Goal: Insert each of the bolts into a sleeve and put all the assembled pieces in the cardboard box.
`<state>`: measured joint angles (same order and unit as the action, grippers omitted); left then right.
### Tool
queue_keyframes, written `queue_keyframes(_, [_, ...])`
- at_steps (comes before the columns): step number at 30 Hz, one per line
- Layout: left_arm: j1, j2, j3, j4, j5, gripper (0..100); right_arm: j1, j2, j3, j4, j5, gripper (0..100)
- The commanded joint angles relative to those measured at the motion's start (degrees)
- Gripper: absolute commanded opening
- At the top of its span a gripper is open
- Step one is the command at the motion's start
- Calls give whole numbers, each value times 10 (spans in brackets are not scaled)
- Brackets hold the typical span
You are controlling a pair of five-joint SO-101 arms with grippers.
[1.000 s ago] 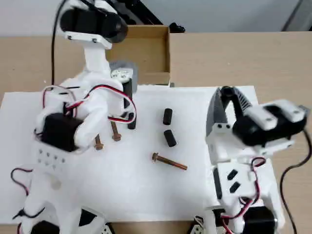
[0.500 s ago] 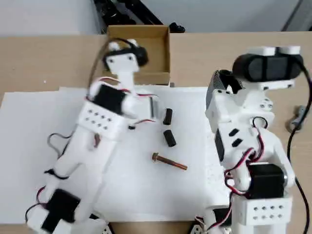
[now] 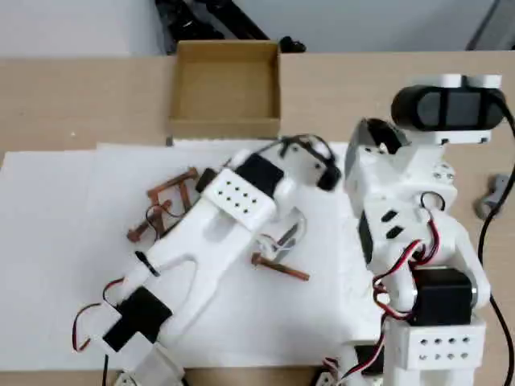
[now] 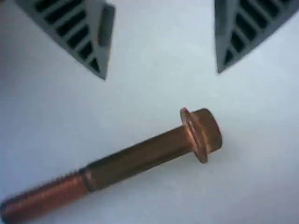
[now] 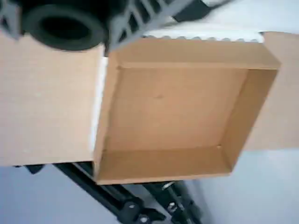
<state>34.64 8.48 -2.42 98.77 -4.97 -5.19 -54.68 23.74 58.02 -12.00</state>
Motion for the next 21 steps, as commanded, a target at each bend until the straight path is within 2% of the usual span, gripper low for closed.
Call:
queue_keyframes(1, [-1,-4,5,17,-168,141,8,-2,-11,3,-6,2])
queue_keyframes(5, [3,-3,13,14,-273,141,9,-2,-11,2,-6,2])
queue_keyframes(8, [3,-3,22,-4,-316,141,10,-2,-11,2,-6,2])
queue_keyframes(21, [43,-2,156,-202,-316,141,8,-2,-12,-1,-6,2])
